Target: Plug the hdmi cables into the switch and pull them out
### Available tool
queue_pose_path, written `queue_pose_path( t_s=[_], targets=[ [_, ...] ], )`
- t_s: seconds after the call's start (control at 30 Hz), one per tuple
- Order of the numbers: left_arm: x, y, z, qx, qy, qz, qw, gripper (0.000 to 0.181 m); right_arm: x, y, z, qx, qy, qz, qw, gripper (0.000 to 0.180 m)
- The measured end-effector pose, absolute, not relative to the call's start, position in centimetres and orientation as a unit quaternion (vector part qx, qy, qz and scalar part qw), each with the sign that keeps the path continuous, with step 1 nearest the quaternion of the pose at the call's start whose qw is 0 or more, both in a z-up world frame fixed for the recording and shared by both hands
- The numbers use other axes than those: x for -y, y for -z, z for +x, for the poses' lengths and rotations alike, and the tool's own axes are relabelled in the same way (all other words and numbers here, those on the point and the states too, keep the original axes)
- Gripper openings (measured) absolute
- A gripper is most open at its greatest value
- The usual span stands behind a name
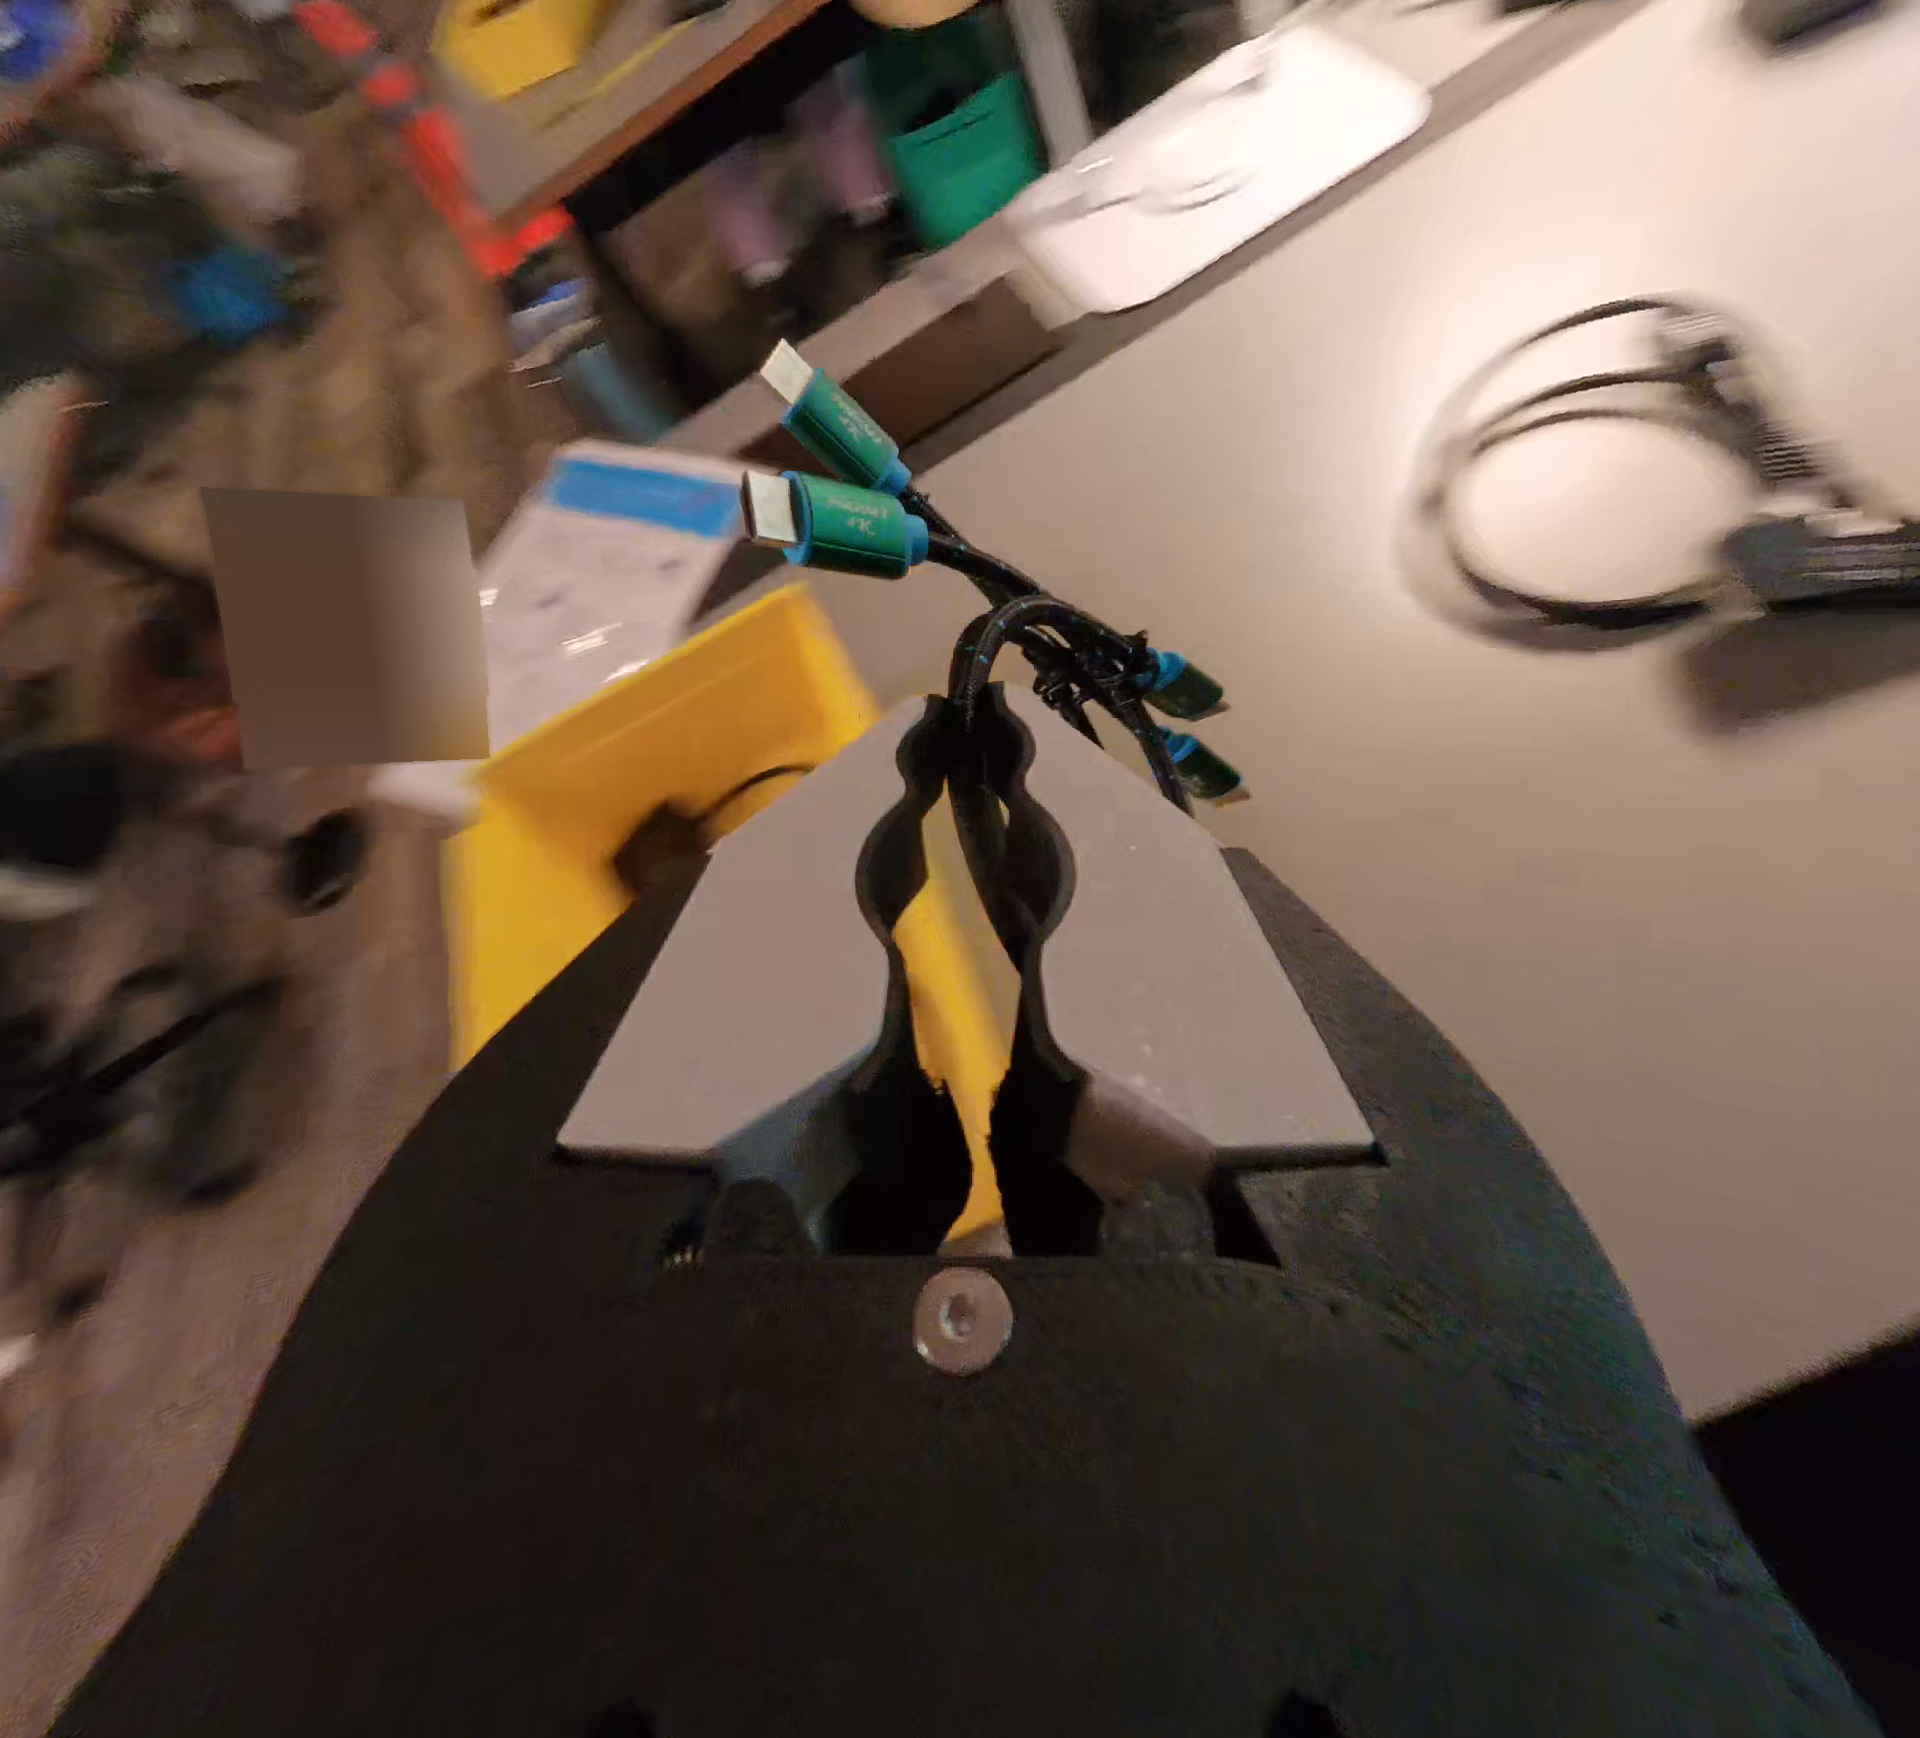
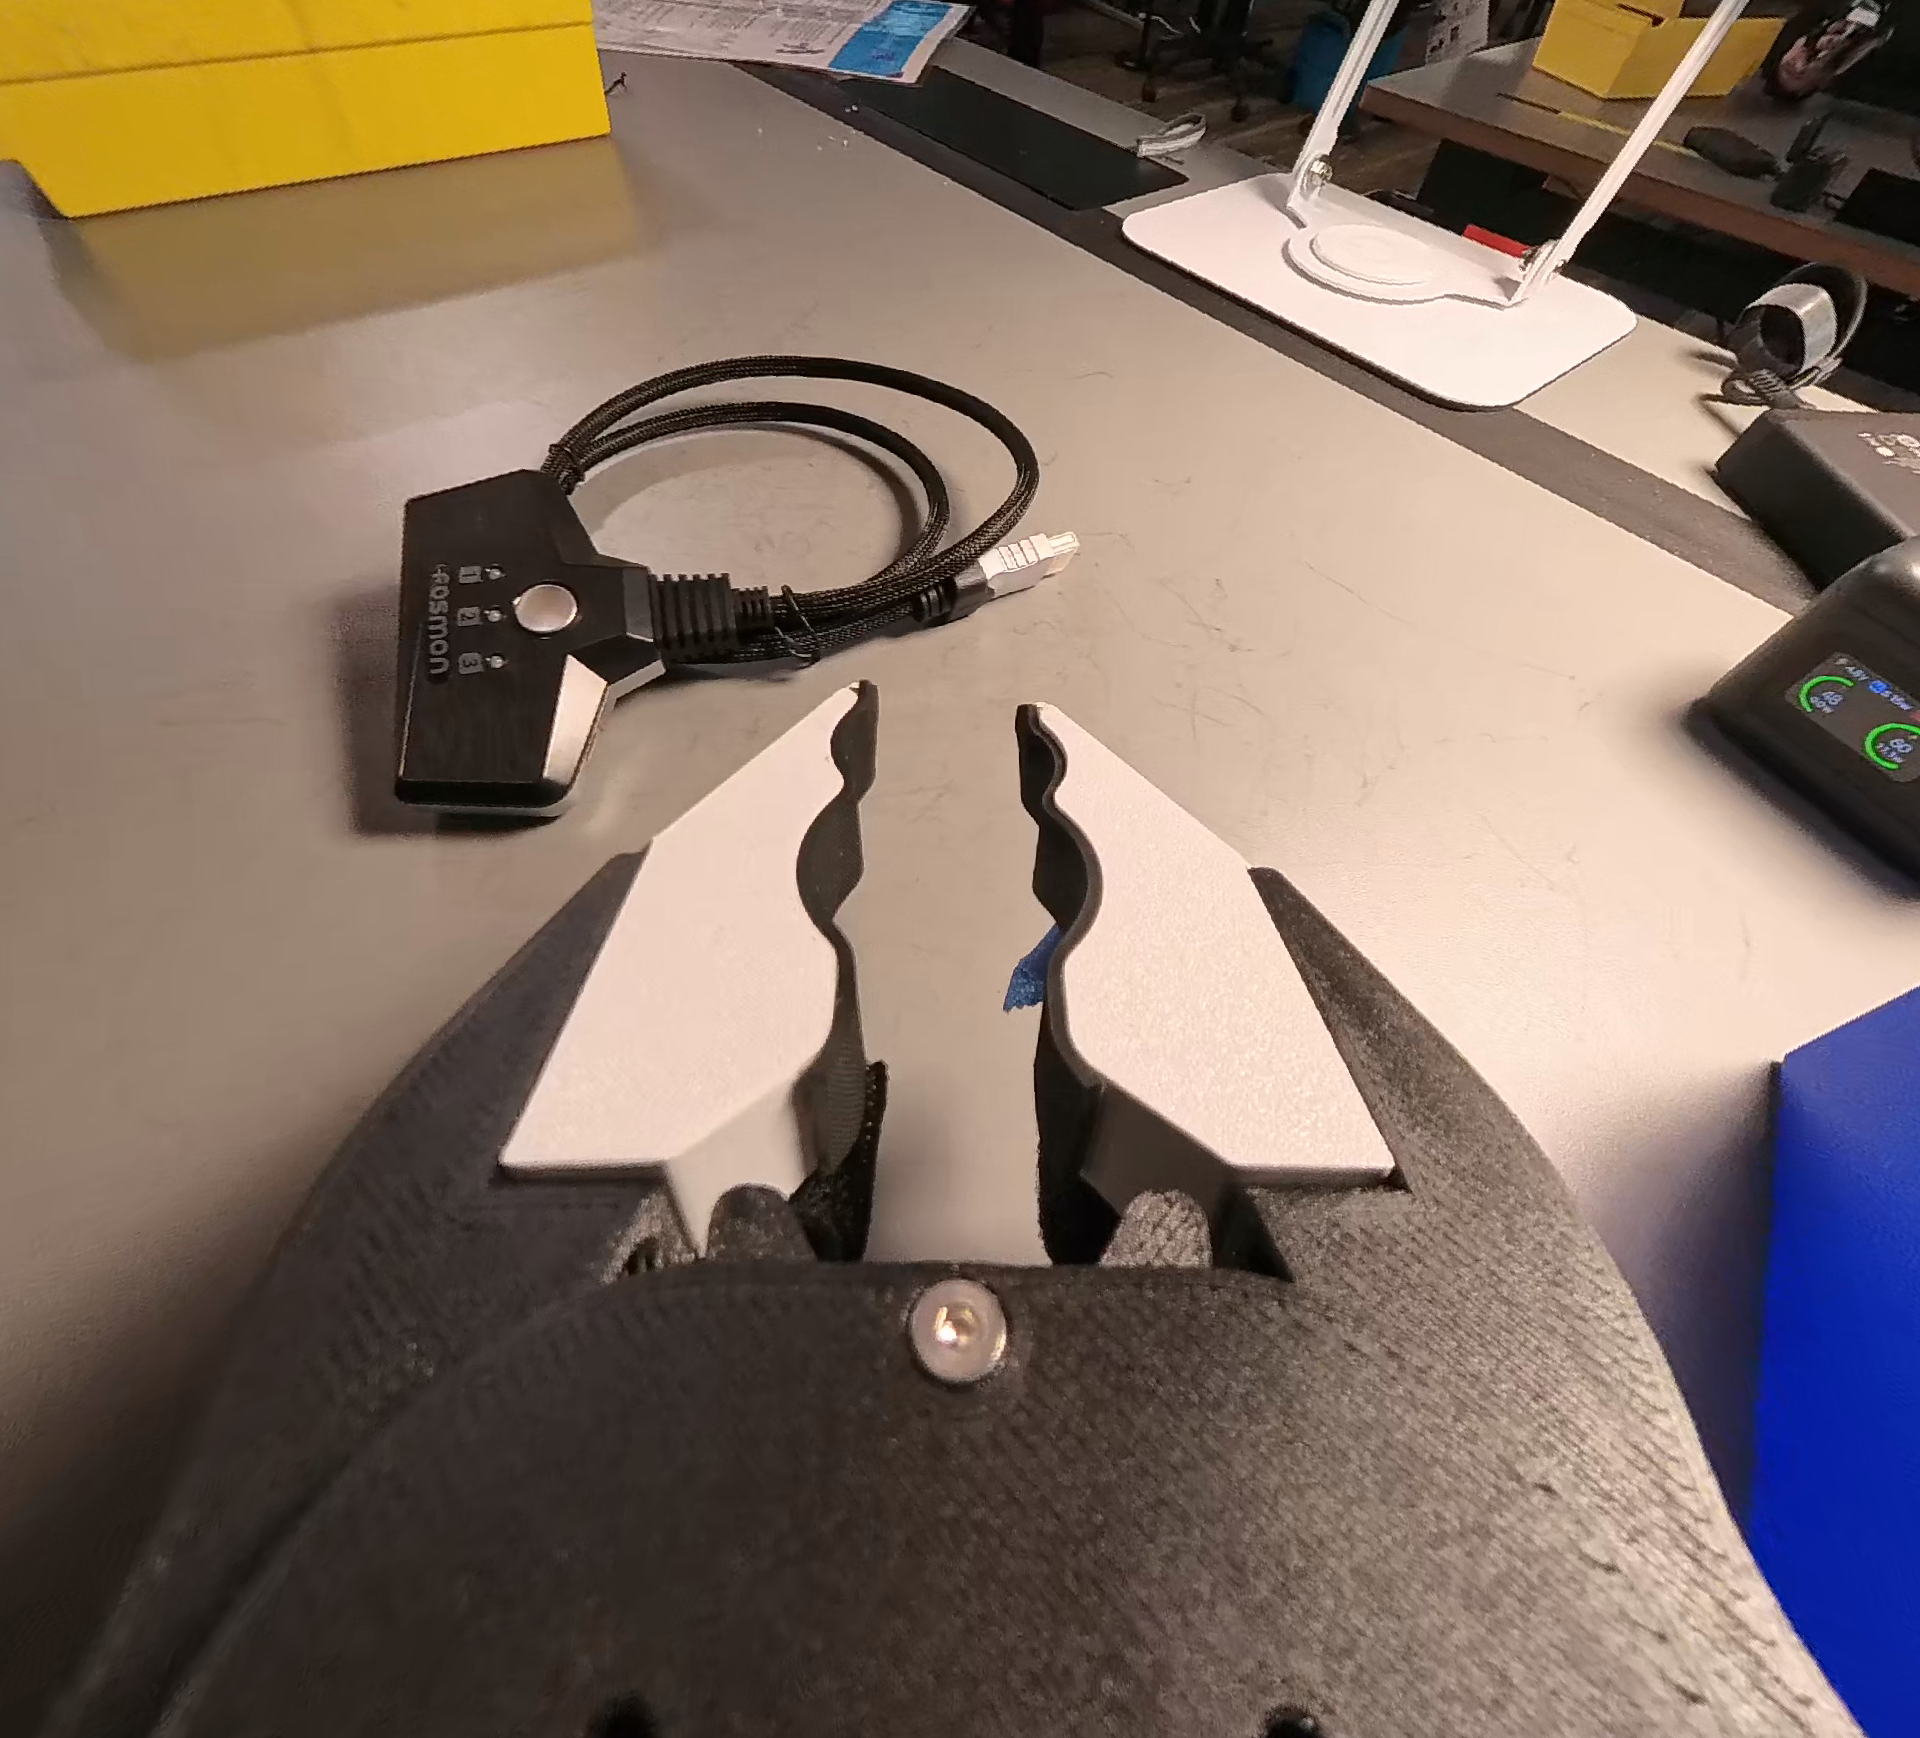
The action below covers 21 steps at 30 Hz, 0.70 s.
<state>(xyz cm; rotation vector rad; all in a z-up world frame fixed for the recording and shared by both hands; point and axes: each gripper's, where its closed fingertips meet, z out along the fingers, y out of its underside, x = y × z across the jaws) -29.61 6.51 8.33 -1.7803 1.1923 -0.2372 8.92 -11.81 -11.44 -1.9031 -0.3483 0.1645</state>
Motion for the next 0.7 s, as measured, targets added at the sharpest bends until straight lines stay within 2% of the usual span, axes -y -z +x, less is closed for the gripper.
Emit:
queue_pose_path(
  t_s=[0.2,0.43,0.53,0.7],
  targets=[
    [0.1,0.2,-21.2,-0.546,0.334,-0.700,0.317,0.006,11.9,11.5,8.8,0.153,-0.070,-0.810,0.563,0.028],
    [3.5,11.2,-18.8,-0.576,0.381,-0.708,0.150,0.008,11.9,11.6,8.6,0.157,-0.075,-0.810,0.560,0.028],
    [3.4,13.0,-18.9,-0.587,0.359,-0.713,0.137,0.013,12.0,11.7,8.4,0.162,-0.076,-0.811,0.558,0.029],
    [2.7,12.2,-19.0,-0.572,0.352,-0.726,0.148,0.038,12.0,11.7,8.3,0.164,-0.080,-0.810,0.557,0.029]
  ],
)
